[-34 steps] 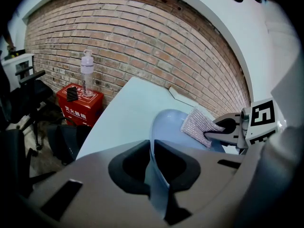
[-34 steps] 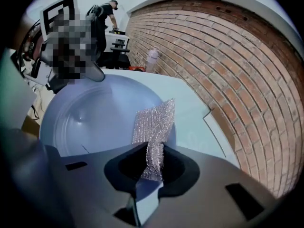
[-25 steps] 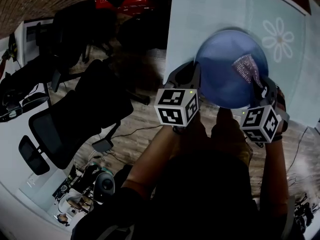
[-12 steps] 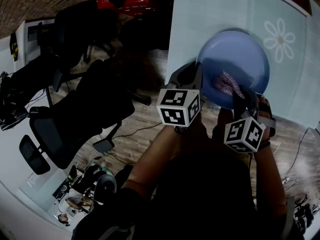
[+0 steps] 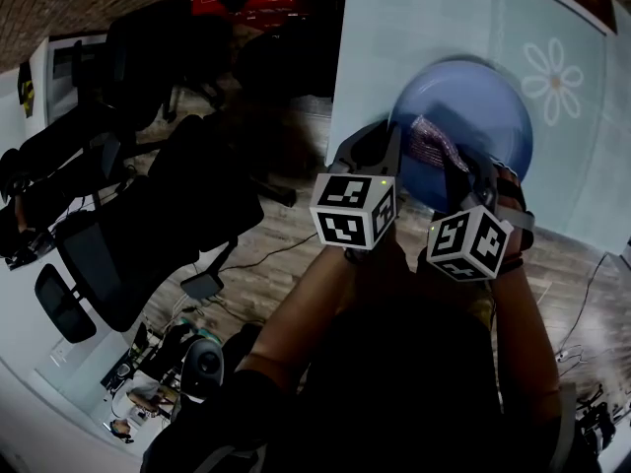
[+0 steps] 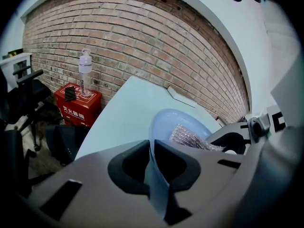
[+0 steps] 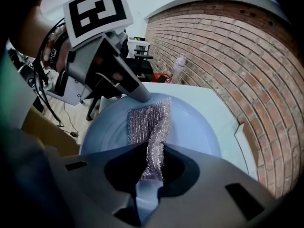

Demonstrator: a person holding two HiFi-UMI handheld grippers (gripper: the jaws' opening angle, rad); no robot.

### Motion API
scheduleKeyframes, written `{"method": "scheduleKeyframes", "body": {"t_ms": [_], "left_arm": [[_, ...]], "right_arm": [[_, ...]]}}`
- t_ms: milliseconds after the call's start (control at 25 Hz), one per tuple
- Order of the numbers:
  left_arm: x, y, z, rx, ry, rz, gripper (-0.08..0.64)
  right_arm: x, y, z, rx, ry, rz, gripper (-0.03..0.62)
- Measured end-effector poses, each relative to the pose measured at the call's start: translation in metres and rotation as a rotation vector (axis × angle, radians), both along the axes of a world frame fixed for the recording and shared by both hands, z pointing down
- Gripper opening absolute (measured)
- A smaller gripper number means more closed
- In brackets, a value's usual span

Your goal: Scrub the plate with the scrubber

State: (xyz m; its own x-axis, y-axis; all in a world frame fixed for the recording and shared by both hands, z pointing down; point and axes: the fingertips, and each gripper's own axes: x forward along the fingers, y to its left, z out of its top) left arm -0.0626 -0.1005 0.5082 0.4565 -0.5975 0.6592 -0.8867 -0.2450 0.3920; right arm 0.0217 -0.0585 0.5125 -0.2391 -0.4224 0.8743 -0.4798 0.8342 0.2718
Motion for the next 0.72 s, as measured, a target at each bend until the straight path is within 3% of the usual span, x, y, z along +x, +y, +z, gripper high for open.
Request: {"method": "scheduleKeyframes", "body": {"t_ms": [360,720], "left_arm": [[0.0,0.0,-0.001,0.0,-0.008,0.014,0.044],[0.002,-0.001,-0.002,0.002,-0.01,0.01,0.044]], "right_arm": [[0.02,-0.056,-0.002,0.067,0.001,0.117,0.081],[0.083,-0.068,-0.003,0.086,0.141,0.206,0.081]]}}
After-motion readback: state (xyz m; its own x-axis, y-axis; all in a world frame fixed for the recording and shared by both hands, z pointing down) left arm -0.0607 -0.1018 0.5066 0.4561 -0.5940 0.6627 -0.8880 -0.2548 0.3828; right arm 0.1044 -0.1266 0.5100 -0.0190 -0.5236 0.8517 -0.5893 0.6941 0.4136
